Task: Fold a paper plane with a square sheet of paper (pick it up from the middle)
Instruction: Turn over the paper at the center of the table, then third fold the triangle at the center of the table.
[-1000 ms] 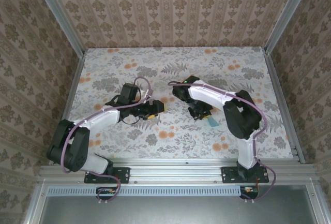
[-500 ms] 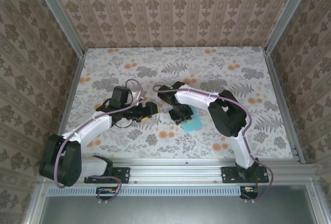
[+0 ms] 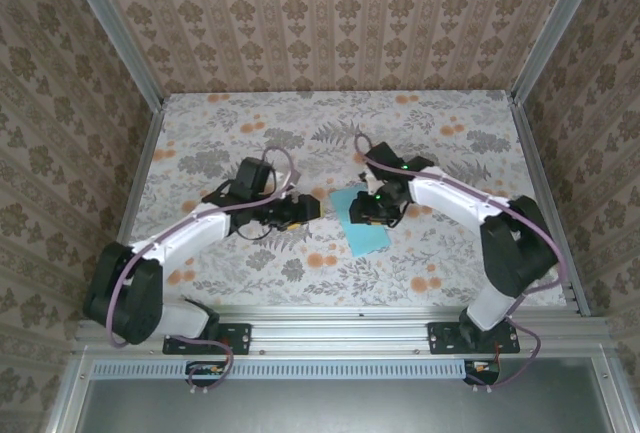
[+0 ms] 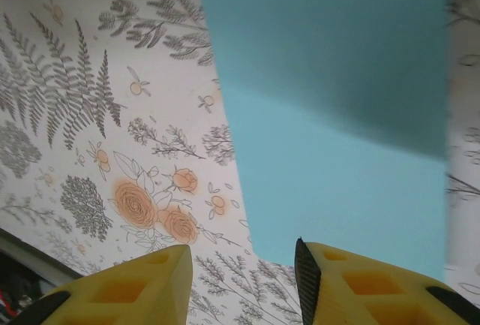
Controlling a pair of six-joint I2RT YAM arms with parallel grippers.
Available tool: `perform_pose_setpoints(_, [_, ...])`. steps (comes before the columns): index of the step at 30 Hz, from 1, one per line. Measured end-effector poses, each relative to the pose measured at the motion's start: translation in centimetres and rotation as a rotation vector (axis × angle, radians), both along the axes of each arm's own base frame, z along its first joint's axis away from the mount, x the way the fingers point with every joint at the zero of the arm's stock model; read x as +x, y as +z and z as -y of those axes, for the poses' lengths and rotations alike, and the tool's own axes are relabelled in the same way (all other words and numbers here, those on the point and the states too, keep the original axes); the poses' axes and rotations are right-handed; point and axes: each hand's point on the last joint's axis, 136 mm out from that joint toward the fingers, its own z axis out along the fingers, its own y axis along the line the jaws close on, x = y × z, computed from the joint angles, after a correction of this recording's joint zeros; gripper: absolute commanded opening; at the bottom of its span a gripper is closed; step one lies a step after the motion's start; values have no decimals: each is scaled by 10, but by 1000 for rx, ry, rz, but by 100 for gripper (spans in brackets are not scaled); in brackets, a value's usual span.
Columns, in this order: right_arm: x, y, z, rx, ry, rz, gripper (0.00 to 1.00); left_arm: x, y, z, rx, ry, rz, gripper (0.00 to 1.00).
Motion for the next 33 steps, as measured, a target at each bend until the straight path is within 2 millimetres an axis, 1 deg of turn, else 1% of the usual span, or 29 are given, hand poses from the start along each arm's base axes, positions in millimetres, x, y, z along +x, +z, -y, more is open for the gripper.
perform_pose_setpoints(4, [-5,-9,28,24,-69,-21,47,9,0,29,37,-33,31,60])
perform_pose_setpoints(8, [-14,-20,47,34,-103,-44,47,20,-13,52,89,-49,49,52])
perform_pose_setpoints(12, [-20,-29,58,57,-131,-56,47,29,-33,70,138,-64,50,45])
perform_pose_setpoints(18, [-29,-47,66,76,-153,-77,47,40,-64,93,194,-95,28,36])
perform_pose_setpoints(22, [-29,-52,67,103,-163,-74,47,37,-80,99,234,-122,19,33])
perform_pose_setpoints(25, [-27,-52,67,125,-167,-66,47,34,-92,94,277,-121,4,30])
perform_pose_setpoints(28, [-24,-52,65,142,-166,-59,47,36,-98,91,301,-116,8,26])
perform_pose_setpoints(31, [-22,-53,61,164,-164,-55,47,37,-103,90,311,-115,5,25])
perform_pose_setpoints(33, [-21,-53,59,180,-160,-58,46,36,-110,89,322,-117,-7,24])
